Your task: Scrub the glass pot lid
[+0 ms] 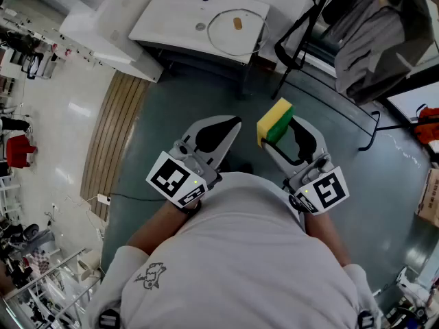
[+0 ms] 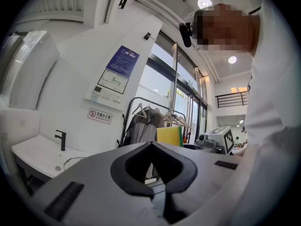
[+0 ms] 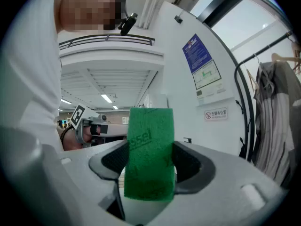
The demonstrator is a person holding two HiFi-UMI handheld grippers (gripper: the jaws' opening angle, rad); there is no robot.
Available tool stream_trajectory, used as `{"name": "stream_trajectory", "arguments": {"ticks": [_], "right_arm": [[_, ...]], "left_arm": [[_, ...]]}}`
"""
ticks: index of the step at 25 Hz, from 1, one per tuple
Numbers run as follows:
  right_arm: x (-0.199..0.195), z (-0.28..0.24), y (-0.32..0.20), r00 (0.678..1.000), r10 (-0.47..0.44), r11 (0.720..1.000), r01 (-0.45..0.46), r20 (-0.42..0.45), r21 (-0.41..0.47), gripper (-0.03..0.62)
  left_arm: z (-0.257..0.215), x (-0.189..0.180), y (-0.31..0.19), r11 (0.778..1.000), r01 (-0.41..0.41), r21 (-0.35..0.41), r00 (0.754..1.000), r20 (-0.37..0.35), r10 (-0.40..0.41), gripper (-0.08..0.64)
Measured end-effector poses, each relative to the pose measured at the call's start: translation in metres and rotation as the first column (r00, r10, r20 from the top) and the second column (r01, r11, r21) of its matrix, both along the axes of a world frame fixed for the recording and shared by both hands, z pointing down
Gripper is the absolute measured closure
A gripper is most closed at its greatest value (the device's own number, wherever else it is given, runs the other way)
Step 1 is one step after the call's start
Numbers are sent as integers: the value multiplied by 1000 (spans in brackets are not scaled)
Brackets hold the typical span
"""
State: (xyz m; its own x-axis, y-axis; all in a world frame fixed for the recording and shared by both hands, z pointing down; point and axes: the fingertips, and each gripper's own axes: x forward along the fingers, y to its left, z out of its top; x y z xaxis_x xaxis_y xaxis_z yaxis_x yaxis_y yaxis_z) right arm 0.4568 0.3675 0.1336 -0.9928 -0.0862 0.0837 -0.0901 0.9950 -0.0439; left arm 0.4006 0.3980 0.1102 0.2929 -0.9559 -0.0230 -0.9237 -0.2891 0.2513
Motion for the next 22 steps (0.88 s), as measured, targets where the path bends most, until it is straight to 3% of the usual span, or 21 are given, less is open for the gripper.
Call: {"name": "stream_trajectory", "arguments": {"ticks": [14,22], "right_arm": [[-49,8,-17,1000,17,1000,-18,-16,-16,299],[-120,5,-50,995,97,995,-98,-24,-28,299]], "left_arm": [[13,-55,-12,1000,-3,-4,1000,-25,2,561],[12,-145,-16,1000,-5,-2,1000,-11,5,561]]}}
